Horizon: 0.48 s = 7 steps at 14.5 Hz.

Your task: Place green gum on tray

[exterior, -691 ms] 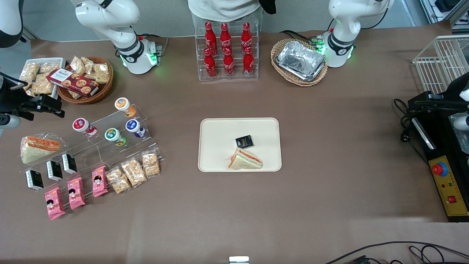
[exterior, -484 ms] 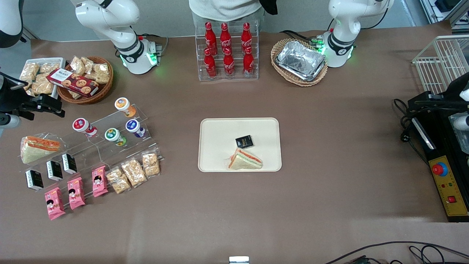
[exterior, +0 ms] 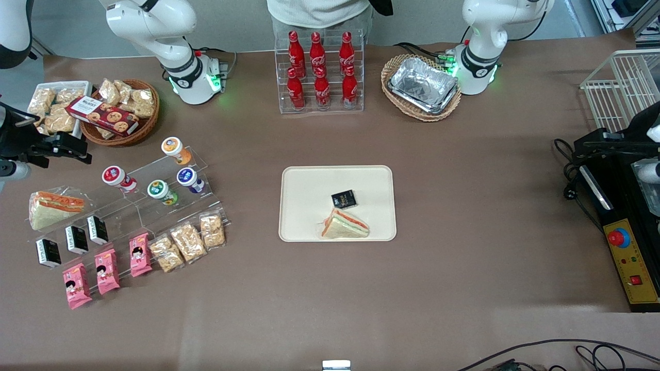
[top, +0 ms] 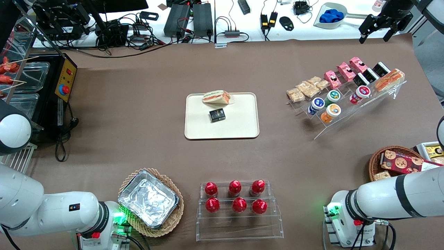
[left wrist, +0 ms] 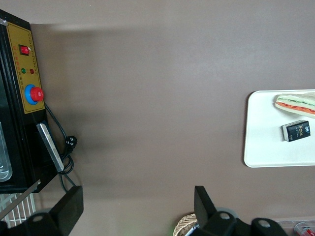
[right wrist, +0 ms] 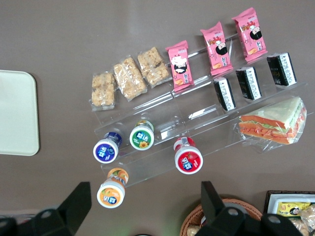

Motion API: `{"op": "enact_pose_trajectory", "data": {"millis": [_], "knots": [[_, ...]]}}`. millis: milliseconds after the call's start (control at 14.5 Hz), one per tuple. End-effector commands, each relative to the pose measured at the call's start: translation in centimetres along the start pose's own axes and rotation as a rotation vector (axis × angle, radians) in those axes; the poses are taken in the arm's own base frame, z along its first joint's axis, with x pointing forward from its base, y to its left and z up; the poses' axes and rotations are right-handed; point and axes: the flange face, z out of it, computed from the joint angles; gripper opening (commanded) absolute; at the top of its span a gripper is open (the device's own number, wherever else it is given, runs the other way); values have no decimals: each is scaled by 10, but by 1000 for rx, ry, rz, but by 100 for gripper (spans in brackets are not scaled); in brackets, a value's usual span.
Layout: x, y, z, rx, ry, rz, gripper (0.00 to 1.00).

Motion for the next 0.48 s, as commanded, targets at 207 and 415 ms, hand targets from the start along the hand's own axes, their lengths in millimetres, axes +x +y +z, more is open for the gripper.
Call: {"op": "enact_pose_trajectory", "data": {"millis": [207, 415], "knots": [[-4, 0, 8, 17, -26, 4, 100], [-4, -3, 15, 18, -10, 0, 100]]}}
